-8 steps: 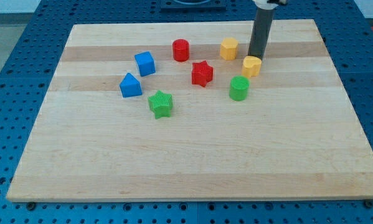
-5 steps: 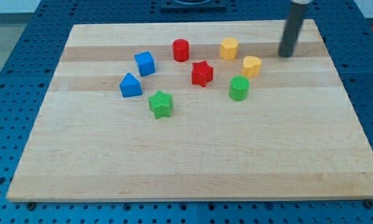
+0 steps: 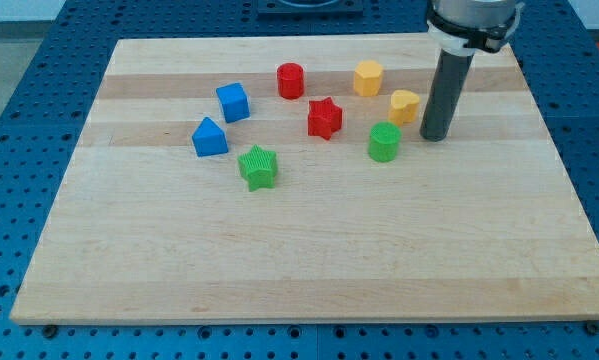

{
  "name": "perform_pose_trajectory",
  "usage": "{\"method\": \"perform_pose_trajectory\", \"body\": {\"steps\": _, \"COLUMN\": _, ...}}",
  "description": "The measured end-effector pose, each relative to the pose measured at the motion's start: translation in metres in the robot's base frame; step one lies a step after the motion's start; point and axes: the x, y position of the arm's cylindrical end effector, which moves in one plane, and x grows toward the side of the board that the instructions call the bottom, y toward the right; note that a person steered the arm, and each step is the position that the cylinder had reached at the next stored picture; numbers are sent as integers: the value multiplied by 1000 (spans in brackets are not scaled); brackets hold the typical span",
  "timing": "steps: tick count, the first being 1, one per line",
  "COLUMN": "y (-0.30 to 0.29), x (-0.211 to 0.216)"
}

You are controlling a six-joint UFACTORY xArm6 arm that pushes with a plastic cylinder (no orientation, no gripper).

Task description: Slide the green circle towards center

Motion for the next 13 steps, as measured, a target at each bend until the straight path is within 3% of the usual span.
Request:
{"method": "perform_pose_trajectory", "body": {"steps": 3, "y": -40, "x": 0}}
{"method": "perform_pose_trajectory", "body": {"steps": 8, "y": -60, "x": -12}}
{"method": "perform_pose_trajectory", "body": {"steps": 13, "y": -64, "x": 8}}
